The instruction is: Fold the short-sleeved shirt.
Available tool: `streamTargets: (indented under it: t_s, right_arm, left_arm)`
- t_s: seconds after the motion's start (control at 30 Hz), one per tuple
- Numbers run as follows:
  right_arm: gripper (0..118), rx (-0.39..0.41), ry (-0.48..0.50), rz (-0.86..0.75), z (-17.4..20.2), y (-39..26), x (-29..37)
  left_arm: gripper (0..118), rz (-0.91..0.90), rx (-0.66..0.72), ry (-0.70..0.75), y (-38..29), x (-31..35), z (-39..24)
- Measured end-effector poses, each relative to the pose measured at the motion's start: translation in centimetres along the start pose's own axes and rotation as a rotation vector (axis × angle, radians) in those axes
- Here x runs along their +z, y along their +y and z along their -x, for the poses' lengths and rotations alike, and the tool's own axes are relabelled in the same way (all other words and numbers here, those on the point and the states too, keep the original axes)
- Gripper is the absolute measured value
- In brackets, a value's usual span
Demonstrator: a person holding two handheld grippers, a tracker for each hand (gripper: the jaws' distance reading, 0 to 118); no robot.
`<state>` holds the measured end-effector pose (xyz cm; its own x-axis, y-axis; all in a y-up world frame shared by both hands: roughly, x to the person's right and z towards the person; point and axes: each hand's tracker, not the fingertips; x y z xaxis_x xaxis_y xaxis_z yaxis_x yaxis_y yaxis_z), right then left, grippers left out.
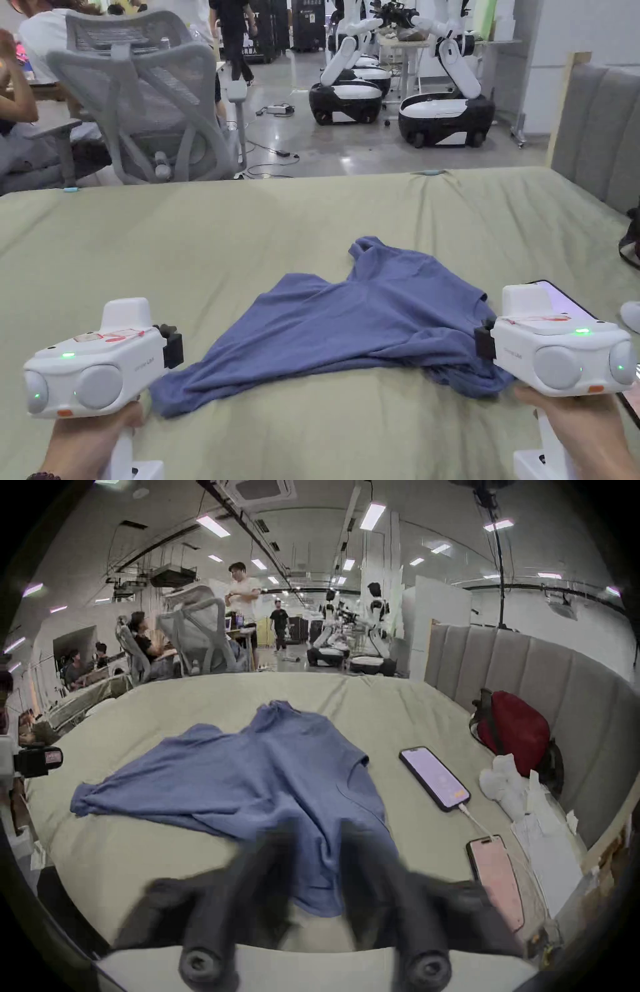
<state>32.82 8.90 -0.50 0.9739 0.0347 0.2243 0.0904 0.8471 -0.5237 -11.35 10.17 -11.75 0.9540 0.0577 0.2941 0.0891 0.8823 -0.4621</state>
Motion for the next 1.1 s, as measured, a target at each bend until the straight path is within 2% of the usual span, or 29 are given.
streamTargets:
  t_s: [0.03,0.2,0.23,0.27,0.3,0.33,0.37,0.4,0.47,0.57,0.6,0.63,0.67,0.7,0.73,0.83,0.97,1.1]
  right_arm:
    - [1,0.004,0.000,-0.004,0.2,0.0,0.1]
    - [0,0.020,0.039,0.000,1.1,0.3,0.1]
    - [0,0.020,0.042,0.000,1.2,0.4,0.1]
    - [0,0.022,0.047,0.002,1.3,0.3,0.1]
    - [0,0.024,0.053,0.004,1.4,0.3,0.0]
    - [0,0.025,0.058,0.006,1.4,0.3,0.0]
    - [0,0.026,0.065,0.008,1.5,0.3,0.0]
    - [0,0.029,0.071,0.009,1.6,0.3,0.0]
    - [0,0.038,0.074,0.012,1.7,0.2,-0.1]
    - [0,0.045,0.075,0.018,1.8,0.3,-0.3]
    - [0,0.044,0.075,0.020,1.7,0.3,-0.3]
    - [0,0.044,0.075,0.021,1.7,0.2,-0.4]
    - [0,0.045,0.074,0.023,1.7,0.2,-0.4]
    - [0,0.048,0.073,0.025,1.8,0.2,-0.5]
    - [0,0.048,0.074,0.028,1.8,0.1,-0.6]
    - [0,0.043,0.080,0.034,1.7,0.1,-0.9]
    - [0,0.044,0.079,0.032,1.6,0.5,-1.4]
    - [0,0.052,0.075,0.030,1.3,2.0,-2.5]
  left_arm:
    - [0,-0.014,0.008,0.018,0.1,0.0,0.2]
    - [0,0.042,-0.016,0.055,-0.3,-1.7,0.4]
    - [8,0.069,-0.030,0.077,-0.6,-2.3,0.5]
    - [37,0.105,-0.026,0.088,-1.1,-3.3,0.7]
    - [72,0.146,-0.023,0.093,-1.5,-4.2,1.1]
    - [100,0.184,-0.004,0.106,-1.9,-5.1,1.4]
    - [118,0.228,0.014,0.124,-2.4,-6.3,1.8]
    - [116,0.226,0.037,0.131,-2.8,-7.0,2.2]
    - [99,0.223,0.026,0.136,-3.3,-7.8,2.4]
    - [90,0.273,-0.006,0.191,-4.0,-9.0,2.4]
    - [79,0.272,-0.003,0.184,-4.3,-9.2,2.5]
    - [59,0.270,0.006,0.171,-4.4,-8.6,2.1]
    - [30,0.269,0.039,0.133,-4.6,-8.4,2.1]
    - [12,0.268,0.063,0.104,-4.8,-8.2,1.9]
    - [2,0.254,0.042,0.106,-4.8,-7.9,1.7]
    - [2,0.237,-0.047,0.077,-4.3,-7.2,1.2]
    - [2,0.158,0.005,0.046,-2.7,-5.8,1.6]
    - [2,0.124,-0.046,0.051,-0.7,-6.1,1.3]
